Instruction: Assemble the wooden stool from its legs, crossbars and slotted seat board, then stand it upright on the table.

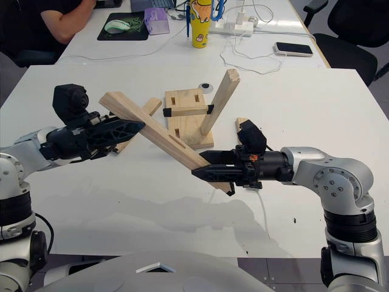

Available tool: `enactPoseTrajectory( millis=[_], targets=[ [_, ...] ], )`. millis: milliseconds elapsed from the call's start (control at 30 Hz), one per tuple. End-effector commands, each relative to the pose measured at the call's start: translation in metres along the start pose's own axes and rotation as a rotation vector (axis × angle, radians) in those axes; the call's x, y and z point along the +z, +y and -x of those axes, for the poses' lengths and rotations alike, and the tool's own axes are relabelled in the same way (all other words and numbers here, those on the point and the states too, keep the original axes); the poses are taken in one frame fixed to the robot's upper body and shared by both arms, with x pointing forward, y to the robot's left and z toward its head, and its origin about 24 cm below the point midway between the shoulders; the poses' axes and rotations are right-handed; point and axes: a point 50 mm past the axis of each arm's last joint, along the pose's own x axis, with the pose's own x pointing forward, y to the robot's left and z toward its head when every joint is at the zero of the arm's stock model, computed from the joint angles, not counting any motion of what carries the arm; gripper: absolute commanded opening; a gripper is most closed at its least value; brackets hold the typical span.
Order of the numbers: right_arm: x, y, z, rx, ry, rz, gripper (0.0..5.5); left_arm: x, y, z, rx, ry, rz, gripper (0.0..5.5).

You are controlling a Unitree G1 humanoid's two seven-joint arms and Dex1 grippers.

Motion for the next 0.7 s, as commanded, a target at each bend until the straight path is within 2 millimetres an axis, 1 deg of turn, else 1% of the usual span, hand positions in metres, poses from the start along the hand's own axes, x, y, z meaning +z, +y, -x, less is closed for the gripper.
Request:
enactPoseTrajectory(
  millis=[33,133,200,267,333,400,433,467,500,567,600,700],
  targets=[
    [-0.001,-0.002,0.009,-0.046,0.008,-0.016,2.85,-0.002,-0.001,0.008,0.042,0.021,-0.034,2.03],
    [0.003,0.000,0.017,-0.037,-0.032,-0.031,3.27,-0.002,-0.004,0.017,0.076,0.028,-0.050,2.03],
    [0.006,-0.004,0.025,-0.080,-0.081,-0.027,3.67,0.000,-0.005,0.027,0.114,0.032,-0.062,2.03],
    [0.008,-0.019,0.037,-0.235,-0.111,0.020,3.85,0.007,-0.008,0.045,0.191,0.031,-0.094,2.03],
    [-0.001,-0.032,0.038,-0.383,-0.098,0.072,3.85,0.022,-0.012,0.067,0.300,0.029,-0.161,2.03],
    [-0.021,-0.041,0.025,-0.471,-0.005,0.151,3.85,0.035,-0.015,0.079,0.382,0.056,-0.240,2.03],
    [-0.031,-0.045,0.017,-0.509,0.031,0.190,3.85,0.041,-0.017,0.080,0.398,0.071,-0.273,2.03],
    [-0.041,-0.046,0.004,-0.510,0.067,0.235,3.85,0.048,-0.019,0.082,0.419,0.086,-0.309,2.03],
    [-0.050,-0.049,-0.006,-0.547,0.069,0.279,3.85,0.053,-0.019,0.082,0.434,0.111,-0.342,2.03],
    [-0.065,-0.058,-0.019,-0.647,0.069,0.328,3.85,0.060,-0.017,0.083,0.455,0.142,-0.385,2.03],
    [-0.070,-0.064,-0.025,-0.731,0.080,0.396,3.85,0.064,-0.016,0.084,0.461,0.145,-0.402,2.03],
    [-0.080,-0.073,-0.046,-0.866,0.071,0.544,3.85,0.080,-0.014,0.090,0.497,0.125,-0.466,2.03]
  ],
)
